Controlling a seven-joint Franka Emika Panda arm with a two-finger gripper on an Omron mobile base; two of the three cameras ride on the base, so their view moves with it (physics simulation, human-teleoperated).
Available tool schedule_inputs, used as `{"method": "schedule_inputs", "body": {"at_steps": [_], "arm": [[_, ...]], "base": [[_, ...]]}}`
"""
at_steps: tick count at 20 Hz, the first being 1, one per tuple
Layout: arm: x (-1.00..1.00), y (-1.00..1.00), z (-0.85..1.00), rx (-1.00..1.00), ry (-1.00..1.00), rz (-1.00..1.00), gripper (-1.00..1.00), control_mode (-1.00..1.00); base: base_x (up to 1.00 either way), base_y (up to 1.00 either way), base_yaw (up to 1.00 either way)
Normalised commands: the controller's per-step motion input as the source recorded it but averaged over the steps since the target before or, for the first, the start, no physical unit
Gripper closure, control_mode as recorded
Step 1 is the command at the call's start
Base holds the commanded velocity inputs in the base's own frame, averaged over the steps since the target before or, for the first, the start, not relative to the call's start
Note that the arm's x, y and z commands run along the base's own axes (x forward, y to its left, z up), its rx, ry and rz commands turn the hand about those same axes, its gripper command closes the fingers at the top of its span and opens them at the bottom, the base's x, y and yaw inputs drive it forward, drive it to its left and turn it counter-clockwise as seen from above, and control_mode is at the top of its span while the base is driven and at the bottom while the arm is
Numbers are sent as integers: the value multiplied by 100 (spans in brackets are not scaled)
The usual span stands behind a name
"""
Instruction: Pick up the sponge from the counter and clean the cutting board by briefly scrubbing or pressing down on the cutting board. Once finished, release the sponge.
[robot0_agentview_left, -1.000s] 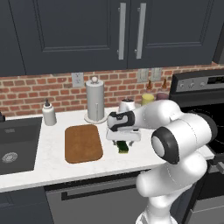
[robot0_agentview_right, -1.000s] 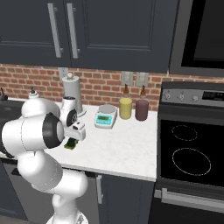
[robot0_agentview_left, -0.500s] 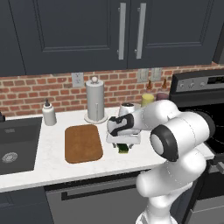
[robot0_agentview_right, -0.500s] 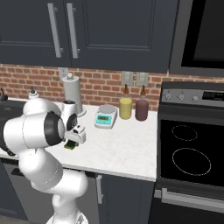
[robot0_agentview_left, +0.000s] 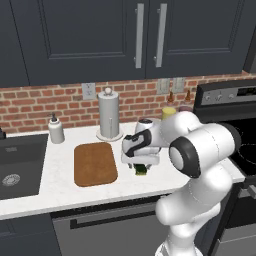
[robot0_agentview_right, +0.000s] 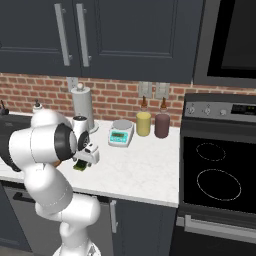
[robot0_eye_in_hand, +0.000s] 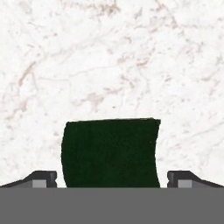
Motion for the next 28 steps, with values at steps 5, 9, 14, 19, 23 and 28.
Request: {"method": "schedule_inputs", "body": {"at_steps": [5, 9, 14, 19, 23, 28], "arm": [[14, 0, -14, 0, -1, 0, -100, -100], [6, 0, -43, 0, 0, 0, -100, -100], [11, 0, -55, 0, 0, 0, -100, -100], [1, 0, -50, 0, 0, 0, -100, -100], [-10, 3, -65, 0, 0, 0, 100, -100], [-17, 2, -9, 1, -1, 0, 100, -100]], "base": [[0, 0, 0], [0, 0, 0], [0, 0, 0], [0, 0, 0], [0, 0, 0], [0, 0, 0]]}}
